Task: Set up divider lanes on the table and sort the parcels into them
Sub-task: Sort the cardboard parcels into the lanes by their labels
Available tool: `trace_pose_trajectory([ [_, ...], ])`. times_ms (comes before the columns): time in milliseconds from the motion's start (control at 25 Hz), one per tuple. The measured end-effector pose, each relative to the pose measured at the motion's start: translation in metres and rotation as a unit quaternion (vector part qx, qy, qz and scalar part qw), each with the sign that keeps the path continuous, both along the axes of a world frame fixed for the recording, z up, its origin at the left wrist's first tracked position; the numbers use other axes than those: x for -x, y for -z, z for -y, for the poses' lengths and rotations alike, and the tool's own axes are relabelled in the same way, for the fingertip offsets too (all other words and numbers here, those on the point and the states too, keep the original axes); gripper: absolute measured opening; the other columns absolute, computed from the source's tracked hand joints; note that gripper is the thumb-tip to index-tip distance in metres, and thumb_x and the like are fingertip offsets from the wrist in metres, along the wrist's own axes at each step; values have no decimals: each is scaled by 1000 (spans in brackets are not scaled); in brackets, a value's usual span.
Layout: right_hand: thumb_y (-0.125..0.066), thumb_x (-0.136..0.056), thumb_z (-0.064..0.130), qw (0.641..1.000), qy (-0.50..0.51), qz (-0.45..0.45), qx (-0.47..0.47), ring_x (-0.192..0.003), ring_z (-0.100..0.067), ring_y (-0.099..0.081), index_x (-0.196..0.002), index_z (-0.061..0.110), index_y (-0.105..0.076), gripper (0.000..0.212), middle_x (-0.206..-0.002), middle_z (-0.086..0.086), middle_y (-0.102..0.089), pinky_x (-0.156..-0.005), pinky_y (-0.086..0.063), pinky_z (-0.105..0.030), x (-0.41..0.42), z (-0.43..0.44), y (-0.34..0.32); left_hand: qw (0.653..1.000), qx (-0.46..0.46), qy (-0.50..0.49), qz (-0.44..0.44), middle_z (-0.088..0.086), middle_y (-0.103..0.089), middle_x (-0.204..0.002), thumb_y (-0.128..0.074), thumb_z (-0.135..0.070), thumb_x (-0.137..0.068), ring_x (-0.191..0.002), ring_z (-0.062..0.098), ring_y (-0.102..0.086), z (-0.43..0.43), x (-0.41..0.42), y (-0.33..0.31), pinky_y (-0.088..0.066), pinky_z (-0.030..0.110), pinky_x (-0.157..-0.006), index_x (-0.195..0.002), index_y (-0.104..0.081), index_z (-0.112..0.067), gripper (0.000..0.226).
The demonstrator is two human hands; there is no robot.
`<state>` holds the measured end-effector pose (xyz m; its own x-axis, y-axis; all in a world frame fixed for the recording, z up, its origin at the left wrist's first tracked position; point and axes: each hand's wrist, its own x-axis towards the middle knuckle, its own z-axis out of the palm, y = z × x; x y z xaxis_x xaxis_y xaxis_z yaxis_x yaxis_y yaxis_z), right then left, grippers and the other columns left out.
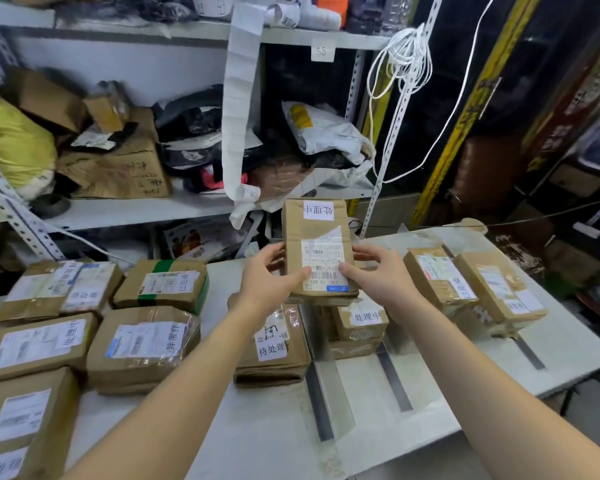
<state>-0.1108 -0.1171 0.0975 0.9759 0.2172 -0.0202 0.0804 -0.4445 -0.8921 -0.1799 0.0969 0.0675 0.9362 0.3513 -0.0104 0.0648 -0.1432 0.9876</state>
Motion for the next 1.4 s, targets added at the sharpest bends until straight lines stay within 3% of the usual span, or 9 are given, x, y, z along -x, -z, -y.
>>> trace_pose_trajectory([
  [160, -83, -84, 30, 999, -15, -33, -35, -82, 7, -69, -98, 54, -61, 35, -101, 27, -63, -52, -52, -11, -14, 13, 11, 1000, -17, -11, -8, -27, -64, -110, -90, -26, -74, -101, -19, -58, 18, -5, 1, -55, 9, -76, -116, -60, -42, 54],
  [320, -82, -85, 33, 998, -40, -39, -31, -86, 1, -68, -120, 40, -65, 40, -104, 26, -63, -51, -53, -12, -30, 37, 14, 999, -11, -35, -26, -12, -64, -131, -90, -29, -75, -122, 4, -58, 45, -11, 2, -57, 33, -96, -137, -58, -27, 70],
  [560, -81, -86, 31, 995, -65, -64, -29, -105, -13, -69, -133, 25, -64, 50, -124, 7, -67, -79, -65, -39, -57, 82, 20, 997, -22, -62, -47, -15, -62, -133, -86, -35, -79, -122, 6, -57, 95, -28, 9, -54, 26, -91, -142, -54, -29, 70],
  [680, -80, -87, 34, 994, -78, -72, -2, -103, -11, -69, -135, 25, -63, 52, -126, 7, -66, -78, -65, -38, -69, 96, 34, 995, -6, -70, -68, -15, -63, -133, -83, -31, -84, -123, 7, -58, 115, -34, 21, -57, 28, -92, -144, -52, -29, 68],
  [920, -81, -85, 37, 993, -67, -90, 46, -104, -12, -68, -138, 24, -60, 60, -129, 4, -67, -79, -65, -39, -82, 110, 70, 991, 17, -58, -122, -25, -66, -116, -78, -25, -89, -107, -3, -63, 136, -45, 50, -55, 12, -66, -141, -56, -32, 57],
  [1040, -83, -81, 42, 993, -61, -74, 70, -102, -11, -67, -135, 24, -62, 61, -127, 5, -68, -79, -64, -37, -85, 111, 76, 988, 30, -65, -137, -19, -70, -120, -77, -24, -90, -106, 0, -67, 135, -47, 60, -59, 20, -75, -136, -61, -35, 50],
  [1200, -82, -82, 45, 987, -82, -55, 131, -80, 4, -59, -131, 24, -63, 57, -123, 5, -70, -54, -50, -15, -89, 106, 70, 987, 26, -53, -148, -19, -67, -127, -76, -34, -90, -112, 2, -65, 132, -44, 58, -60, 22, -80, -136, -59, -39, 49],
  [1320, -79, -84, 44, 981, -76, -43, 175, -93, -8, -66, -135, 24, -60, 58, -127, 2, -68, -60, -51, -21, -87, 100, 60, 986, 11, -53, -156, -24, -63, -127, -74, -44, -89, -114, -4, -57, 124, -40, 51, -53, 9, -73, -135, -60, -38, 48],
  [1400, -74, -87, 40, 977, -67, 7, 201, -100, -16, -65, -137, 24, -59, 55, -129, 1, -68, -72, -55, -29, -86, 90, 48, 983, -14, -84, -165, -14, -58, -141, -74, -49, -87, -124, 6, -56, 111, -35, 46, -53, 22, -95, -144, -53, -29, 65],
])
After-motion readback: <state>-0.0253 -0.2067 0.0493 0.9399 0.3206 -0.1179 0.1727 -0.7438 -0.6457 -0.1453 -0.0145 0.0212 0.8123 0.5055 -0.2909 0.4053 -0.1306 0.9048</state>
